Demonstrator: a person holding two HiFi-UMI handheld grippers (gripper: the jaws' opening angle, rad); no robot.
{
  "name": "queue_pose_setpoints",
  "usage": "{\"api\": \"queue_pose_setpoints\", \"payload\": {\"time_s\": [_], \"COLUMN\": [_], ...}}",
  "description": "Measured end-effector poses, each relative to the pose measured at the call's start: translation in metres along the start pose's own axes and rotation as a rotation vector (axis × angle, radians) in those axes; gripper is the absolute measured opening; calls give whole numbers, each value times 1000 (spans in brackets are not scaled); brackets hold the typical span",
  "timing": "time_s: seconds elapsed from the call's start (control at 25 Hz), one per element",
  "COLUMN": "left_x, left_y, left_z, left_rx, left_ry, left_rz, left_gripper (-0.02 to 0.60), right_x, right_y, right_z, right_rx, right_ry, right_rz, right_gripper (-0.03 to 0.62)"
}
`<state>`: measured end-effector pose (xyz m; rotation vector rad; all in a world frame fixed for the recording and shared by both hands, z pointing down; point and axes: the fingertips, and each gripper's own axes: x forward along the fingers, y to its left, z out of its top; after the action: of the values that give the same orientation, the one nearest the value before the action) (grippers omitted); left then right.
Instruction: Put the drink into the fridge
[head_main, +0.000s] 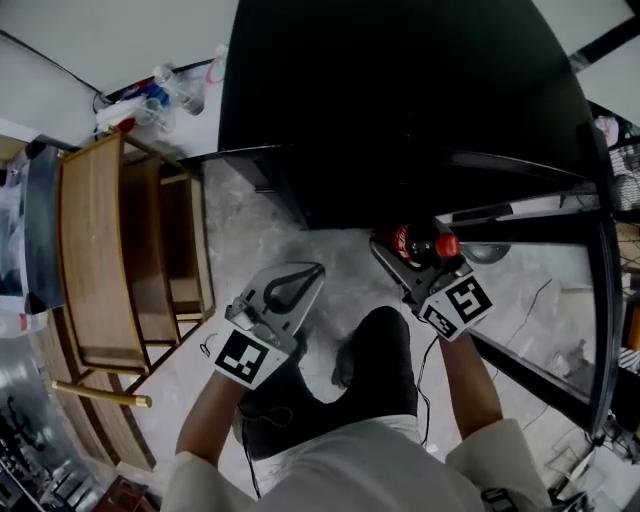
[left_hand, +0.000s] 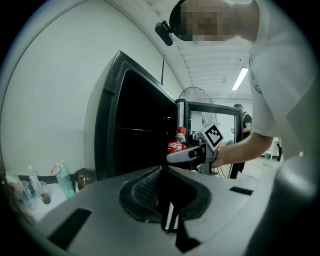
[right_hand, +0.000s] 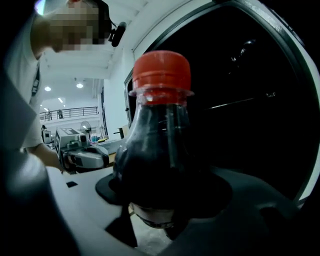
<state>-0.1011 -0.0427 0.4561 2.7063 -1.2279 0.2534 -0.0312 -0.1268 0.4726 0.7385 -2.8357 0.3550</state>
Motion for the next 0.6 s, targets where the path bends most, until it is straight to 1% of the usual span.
{"api": "queue_pose_setpoints", "payload": {"time_s": [0.08,0.12,0.24,0.32,0.44,0.6], "left_x": [10,15,29,33,41,61], "left_y": [3,5,14,15,16,18], "left_z": [-17,-25,-45,-58,-74,-88], "left_rx": [98,128,169,200,268,316], "left_ry": [0,-9,-36,-45,-58,-94], "left_rz": [-47,-61,-83,-97,-111,-82], "left_gripper": [9,9,9,9,9,9], "right_x": [12,18,33,40,50,64], "right_y": [-7,-12,-24,-26,-33,-49], "right_z": [-11,-18,-34,-45,-59,-73], "right_rx": [-35,-51,-92,-142,-208,-261], "right_ry": [-15,-21,-41,-44,-49,-63], "right_rz": [5,3,-1,14,40,33], "right_gripper": [304,304,304,304,304,304]}}
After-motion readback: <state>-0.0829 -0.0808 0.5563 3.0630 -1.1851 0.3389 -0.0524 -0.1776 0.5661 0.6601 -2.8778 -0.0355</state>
